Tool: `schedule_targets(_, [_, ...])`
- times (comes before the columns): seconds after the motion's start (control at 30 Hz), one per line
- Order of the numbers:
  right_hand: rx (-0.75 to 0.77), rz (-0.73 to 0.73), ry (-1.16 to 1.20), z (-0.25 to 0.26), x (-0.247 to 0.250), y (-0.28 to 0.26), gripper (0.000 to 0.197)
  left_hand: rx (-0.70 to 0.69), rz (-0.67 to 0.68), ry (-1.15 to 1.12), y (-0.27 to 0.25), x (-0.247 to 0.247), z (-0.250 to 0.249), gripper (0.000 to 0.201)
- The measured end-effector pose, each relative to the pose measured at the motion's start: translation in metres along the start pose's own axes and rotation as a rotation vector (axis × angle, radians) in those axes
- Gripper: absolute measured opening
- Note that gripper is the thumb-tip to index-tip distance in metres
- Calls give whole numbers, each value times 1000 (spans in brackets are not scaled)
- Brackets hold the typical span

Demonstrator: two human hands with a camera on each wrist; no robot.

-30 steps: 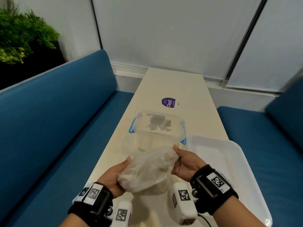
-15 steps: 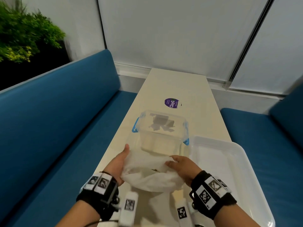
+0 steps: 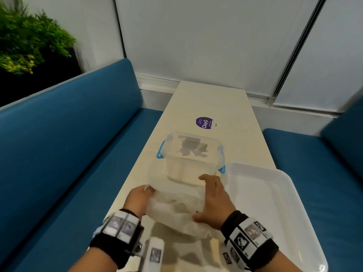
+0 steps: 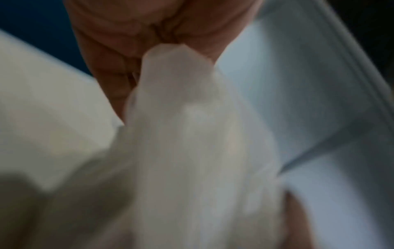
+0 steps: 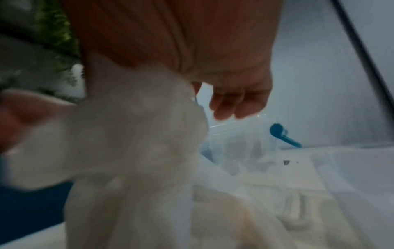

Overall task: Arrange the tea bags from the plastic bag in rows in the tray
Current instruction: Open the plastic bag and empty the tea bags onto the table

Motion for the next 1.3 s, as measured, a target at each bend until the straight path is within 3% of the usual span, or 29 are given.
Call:
schedule_targets(0.1, [79, -126, -372, 8, -8, -5, 63, 270, 157, -539, -8, -17, 4, 22])
schedule_targets(0.2, [52, -150, -369, 4, -16, 0, 22, 414, 219, -669, -16, -30, 6, 26])
schedule_targets(0.27, [-105, -10, -9, -15, -23, 4, 19, 436, 278, -692, -24, -38, 7, 30])
schedule_targets(0.4, [-596, 173, 1360, -27, -38, -2, 20, 388, 383, -687, -30, -46, 18, 25])
schedule_targets(0.43, [-670, 238, 1604, -22, -42, -2, 20, 380, 399, -671, -31, -48, 22, 29])
schedule_targets(0.5, [-705, 350, 1831, -15, -47, 3, 26, 392, 393, -630, -35, -46, 31, 32])
schedule_targets(0.57, [-696, 372, 1890, -13, -47, 8, 32, 374, 425, -623, -42, -47, 29, 21])
schedule_targets(0.63, [-608, 328, 1882, -15, -44, 14, 29, 382, 434, -664, -38, -44, 34, 49])
schedule_targets(0.67, [-557, 291, 1792, -21, -42, 15, 22, 396, 382, -696, -31, -37, 39, 53])
schedule_targets(0.77, [-348, 210, 1228, -28, -26, 9, 7, 497, 300, -779, -20, -27, 43, 42])
schedule_targets(0.83, [-181, 227, 840, -18, -25, 4, 13, 513, 245, -824, -14, -27, 33, 41])
schedule_targets(0.93, [-146, 173, 581, -17, -29, 3, 19, 495, 212, -911, -14, -41, 16, 46])
schedule_targets(1.0, [-268, 182, 855, -27, -39, 4, 22, 513, 242, -911, -19, -48, 16, 48])
schedule_targets(1.07, [-449, 199, 1427, -31, -52, 3, 25, 538, 312, -830, -22, -50, 26, 47])
schedule_targets(1.13, [-608, 212, 1827, -29, -62, 2, 32, 561, 345, -734, -26, -49, 41, 47])
schedule_targets(1.2, [-664, 261, 1964, -19, -62, 2, 37, 566, 362, -686, -32, -50, 53, 40])
schedule_targets(1.3, [-644, 428, 1937, -3, -69, 2, 47, 536, 361, -681, -33, -51, 56, 33])
Point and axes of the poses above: each hand's wrist, its own y-axis towards the middle knuckle, its own x-axis out of the back of the hand, z = x × y, the point moved 9 cm from there along y, towards the middle knuckle, and after that the axes turned 9 degrees about -y, right-handed, at the moved point
